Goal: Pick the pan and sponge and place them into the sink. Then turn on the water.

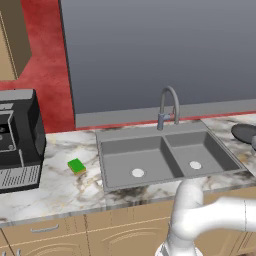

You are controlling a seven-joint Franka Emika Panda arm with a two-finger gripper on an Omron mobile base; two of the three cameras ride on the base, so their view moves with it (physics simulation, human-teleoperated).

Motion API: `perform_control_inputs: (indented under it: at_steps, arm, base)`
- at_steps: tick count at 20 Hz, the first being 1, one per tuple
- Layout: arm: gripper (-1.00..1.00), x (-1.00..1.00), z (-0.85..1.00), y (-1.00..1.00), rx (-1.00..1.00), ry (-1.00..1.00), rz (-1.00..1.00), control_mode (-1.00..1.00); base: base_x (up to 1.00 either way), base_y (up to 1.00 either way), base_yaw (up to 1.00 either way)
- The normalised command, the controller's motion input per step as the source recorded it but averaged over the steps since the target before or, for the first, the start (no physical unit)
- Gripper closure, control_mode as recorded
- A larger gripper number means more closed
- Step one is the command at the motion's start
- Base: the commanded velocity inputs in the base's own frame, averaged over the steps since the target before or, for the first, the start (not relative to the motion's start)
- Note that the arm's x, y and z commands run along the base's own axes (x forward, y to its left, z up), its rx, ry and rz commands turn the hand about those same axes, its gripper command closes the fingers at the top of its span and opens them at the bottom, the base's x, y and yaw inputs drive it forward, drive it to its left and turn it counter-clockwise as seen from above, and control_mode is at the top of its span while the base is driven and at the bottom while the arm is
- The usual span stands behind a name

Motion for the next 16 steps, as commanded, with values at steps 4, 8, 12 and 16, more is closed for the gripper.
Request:
perform_control_inputs:
  at_steps: [4,8,12,16]
  arm:
    - [1.0,0.24,-0.22,-0.15,0.0,0.02,0.0,-1.0]
    - [1.0,0.08,-0.1,-0.11,0.0,0.0,0.0,-1.0]
    - [1.0,0.0,0.0,0.0,0.0,0.0,0.0,-1.0]
    - [1.0,-0.03,0.0,0.11,0.0,0.0,0.0,-1.0]
  base:
    - [0.0,0.0,0.0]
    - [0.0,0.0,0.0]
    - [0.0,0.0,0.0]
    - [0.0,0.0,0.0]
